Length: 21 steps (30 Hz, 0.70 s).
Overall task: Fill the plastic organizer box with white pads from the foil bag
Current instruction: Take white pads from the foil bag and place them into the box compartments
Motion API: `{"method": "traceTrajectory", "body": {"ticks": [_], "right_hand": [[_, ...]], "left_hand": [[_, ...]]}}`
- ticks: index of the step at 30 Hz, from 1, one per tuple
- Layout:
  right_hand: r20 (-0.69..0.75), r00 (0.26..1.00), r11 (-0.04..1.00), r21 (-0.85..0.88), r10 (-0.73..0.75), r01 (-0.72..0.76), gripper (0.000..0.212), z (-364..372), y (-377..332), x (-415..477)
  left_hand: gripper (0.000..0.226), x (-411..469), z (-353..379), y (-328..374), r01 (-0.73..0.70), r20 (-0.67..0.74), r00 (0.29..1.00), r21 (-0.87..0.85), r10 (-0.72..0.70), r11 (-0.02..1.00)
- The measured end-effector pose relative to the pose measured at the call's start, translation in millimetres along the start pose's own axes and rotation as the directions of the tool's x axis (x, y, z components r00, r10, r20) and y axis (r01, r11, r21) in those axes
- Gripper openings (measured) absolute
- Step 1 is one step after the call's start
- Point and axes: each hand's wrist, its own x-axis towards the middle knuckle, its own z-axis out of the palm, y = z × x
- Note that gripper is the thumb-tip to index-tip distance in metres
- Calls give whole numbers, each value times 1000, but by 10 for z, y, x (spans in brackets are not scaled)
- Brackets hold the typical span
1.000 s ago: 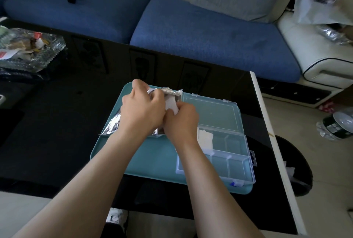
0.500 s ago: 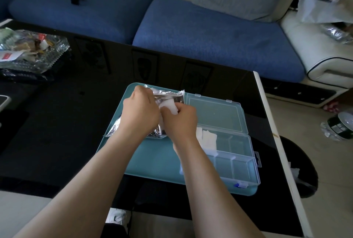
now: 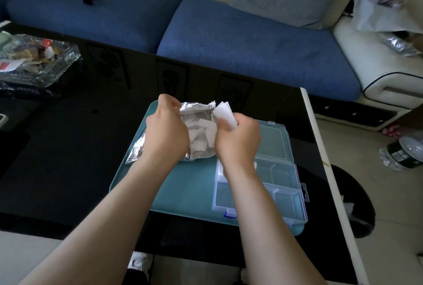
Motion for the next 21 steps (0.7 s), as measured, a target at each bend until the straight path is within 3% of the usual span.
{"method": "traceTrajectory", "body": {"ticks": [4,9,12,14,15,17,19,21], "right_hand": [[-35,998,997,52,-49,51,39,-207,39,66],[-52,995,979,181,-91,99,18,-405,38,119],[-91,989,959,247,-117,136,13,-525,23,134],[-134,985,943,299,-109,145,12,-601,5,132],[-160,983,937,321,-92,140,12,-631,-2,134],[-226,973,930,343,-53,130,13,-689,-3,156],[-286,957,930,337,-49,148,13,-738,20,185],[-320,945,938,301,-70,171,14,-789,67,199]], "left_hand": [[29,-32,121,44,-140,-2,990,88,141,986],[25,-102,209,196,-259,-101,959,53,263,964],[20,-211,261,417,-289,-232,937,-102,259,952],[12,-311,342,565,-226,-228,961,-320,156,920],[11,-352,391,619,-150,-157,984,-452,87,879],[23,-411,490,699,85,121,993,-619,-12,781],[27,-460,566,741,254,407,913,-604,18,756],[28,-523,617,763,292,527,847,-573,71,766]]}}
